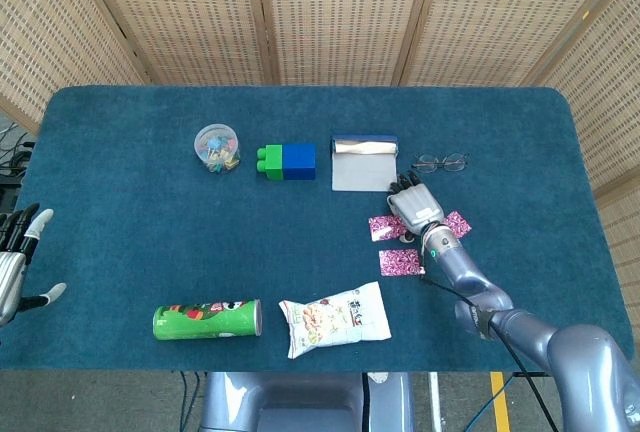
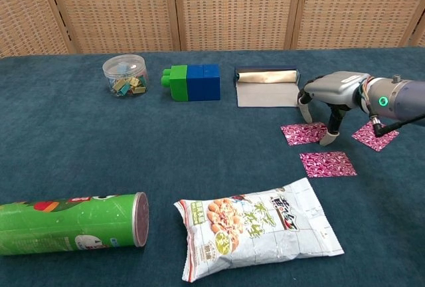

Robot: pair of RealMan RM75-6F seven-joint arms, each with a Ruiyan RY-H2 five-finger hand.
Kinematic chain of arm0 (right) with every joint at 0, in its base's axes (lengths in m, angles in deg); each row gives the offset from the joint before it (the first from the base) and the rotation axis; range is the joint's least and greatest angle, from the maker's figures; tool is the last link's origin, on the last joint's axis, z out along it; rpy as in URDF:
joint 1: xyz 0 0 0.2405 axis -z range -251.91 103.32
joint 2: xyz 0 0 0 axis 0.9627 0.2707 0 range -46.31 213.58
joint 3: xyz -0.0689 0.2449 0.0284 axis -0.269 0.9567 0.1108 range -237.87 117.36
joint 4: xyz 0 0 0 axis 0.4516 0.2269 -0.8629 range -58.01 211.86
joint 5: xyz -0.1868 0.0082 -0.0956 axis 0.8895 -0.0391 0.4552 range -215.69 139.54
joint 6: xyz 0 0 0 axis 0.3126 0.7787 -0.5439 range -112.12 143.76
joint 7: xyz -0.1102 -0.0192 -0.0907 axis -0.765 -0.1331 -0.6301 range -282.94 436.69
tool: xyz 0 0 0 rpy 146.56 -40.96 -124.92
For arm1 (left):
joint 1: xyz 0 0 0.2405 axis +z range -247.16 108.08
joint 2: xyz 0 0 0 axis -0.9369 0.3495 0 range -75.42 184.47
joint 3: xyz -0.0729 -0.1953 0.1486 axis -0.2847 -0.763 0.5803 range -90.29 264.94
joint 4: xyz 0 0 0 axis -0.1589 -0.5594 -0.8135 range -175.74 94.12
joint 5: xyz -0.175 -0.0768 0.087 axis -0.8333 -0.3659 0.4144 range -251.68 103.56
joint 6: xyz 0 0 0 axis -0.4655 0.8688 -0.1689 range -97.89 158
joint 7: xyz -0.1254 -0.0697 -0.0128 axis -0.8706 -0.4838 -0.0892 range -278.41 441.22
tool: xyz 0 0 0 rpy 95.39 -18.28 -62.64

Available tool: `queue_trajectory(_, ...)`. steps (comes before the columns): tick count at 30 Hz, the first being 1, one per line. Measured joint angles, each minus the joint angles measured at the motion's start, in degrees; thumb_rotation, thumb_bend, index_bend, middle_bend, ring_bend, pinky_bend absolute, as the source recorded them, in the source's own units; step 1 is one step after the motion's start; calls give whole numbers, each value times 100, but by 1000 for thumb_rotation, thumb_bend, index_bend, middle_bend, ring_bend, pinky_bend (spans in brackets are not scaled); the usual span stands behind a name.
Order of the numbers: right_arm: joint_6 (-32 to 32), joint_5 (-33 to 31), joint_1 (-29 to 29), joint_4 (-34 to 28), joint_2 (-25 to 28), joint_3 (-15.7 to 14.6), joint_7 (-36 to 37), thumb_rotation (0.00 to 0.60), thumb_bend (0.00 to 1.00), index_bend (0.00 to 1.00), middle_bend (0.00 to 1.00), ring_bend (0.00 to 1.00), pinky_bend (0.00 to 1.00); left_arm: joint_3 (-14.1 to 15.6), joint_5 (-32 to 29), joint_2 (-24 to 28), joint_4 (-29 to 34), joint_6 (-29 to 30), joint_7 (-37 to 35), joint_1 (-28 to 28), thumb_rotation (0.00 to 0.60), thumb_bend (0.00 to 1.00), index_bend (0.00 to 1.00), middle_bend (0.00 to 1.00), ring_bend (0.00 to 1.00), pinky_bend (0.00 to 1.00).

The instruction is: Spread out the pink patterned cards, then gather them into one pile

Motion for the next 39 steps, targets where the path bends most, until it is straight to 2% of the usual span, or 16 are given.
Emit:
queue_trajectory(11,36,42,-3,-147,119,49,68,600,233,526,200,0,0,-2,-6,3,0,4,3,3,600,41,0,0,0,0)
queue_trajectory(25,171,161,21,-633,677,123,209,600,208,526,200,0,0,4,26,17,50,37,28,12,600,39,0,0,0,0)
queue_trajectory(39,283,441,412,-826,1360,-150,655,600,194,526,200,0,0,11,77,42,156,93,104,27,600,38,0,0,0,0)
